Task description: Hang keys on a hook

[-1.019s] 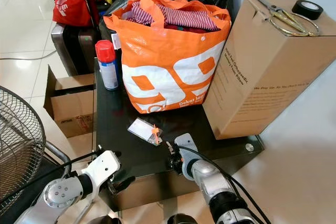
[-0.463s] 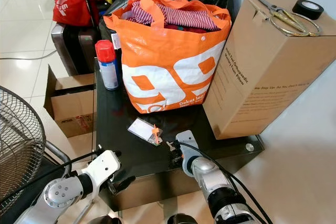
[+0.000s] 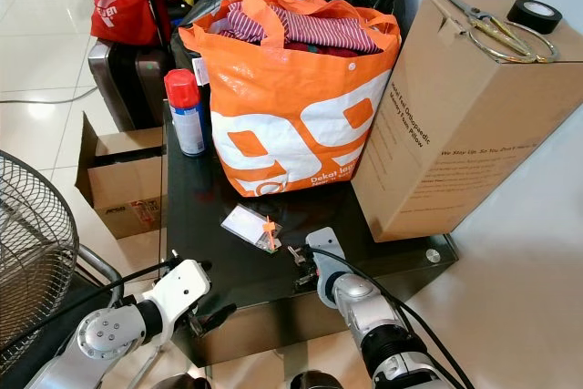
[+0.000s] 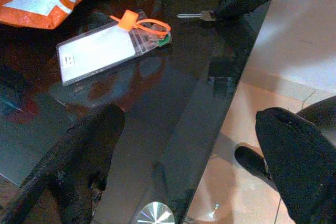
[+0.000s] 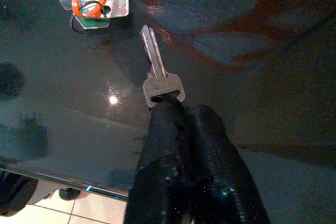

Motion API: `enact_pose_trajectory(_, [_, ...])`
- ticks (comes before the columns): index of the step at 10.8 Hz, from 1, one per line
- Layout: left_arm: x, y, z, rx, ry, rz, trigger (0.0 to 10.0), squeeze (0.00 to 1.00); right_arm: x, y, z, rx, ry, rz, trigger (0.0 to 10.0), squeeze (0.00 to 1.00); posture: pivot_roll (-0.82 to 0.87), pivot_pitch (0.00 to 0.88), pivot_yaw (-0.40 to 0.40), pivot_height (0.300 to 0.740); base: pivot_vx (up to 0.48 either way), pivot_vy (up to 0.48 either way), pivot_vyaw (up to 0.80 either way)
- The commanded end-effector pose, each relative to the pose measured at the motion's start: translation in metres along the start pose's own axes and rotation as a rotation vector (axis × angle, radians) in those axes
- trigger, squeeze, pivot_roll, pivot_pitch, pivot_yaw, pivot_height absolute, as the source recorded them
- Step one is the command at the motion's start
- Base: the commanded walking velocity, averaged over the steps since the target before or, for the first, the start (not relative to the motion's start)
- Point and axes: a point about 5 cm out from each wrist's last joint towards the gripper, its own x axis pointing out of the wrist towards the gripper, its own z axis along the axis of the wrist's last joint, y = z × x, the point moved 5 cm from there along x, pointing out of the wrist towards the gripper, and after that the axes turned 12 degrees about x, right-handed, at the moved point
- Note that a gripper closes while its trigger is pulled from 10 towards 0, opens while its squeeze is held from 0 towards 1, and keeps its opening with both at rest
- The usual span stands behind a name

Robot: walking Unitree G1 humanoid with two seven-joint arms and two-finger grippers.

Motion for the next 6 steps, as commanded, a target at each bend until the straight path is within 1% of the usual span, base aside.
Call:
enact_pose_trajectory(1, [0.002,-0.001,0.004,0.017,-0.009,-0.001,10.0,0.00,-0.002,-0.007,0.002,0.003,-0.003,-0.012,0.2,0.00,-0.09,0.073,-0.075,0.740,0.000,0.000,0.00])
enact_pose_trajectory(3, [0.004,0.001,0.006,0.021,-0.014,0.004,10.0,0.00,-0.005,-0.012,0.010,-0.004,-0.028,-0.008,0.4,0.00,-0.10,0.056,-0.069,0.740,0.000,0.000,0.00])
enact_pose_trajectory(5, [0.009,0.009,0.009,0.030,-0.022,0.022,10.0,0.00,-0.008,-0.015,0.022,-0.011,-0.072,0.000,0.2,0.00,-0.09,0.033,-0.068,0.740,0.000,0.000,0.00])
enact_pose_trajectory(6, [0.010,0.013,0.010,0.035,-0.026,0.039,10.0,0.00,-0.012,-0.014,0.033,-0.021,-0.117,0.019,0.0,0.00,-0.09,0.023,-0.068,0.740,0.000,0.000,0.00])
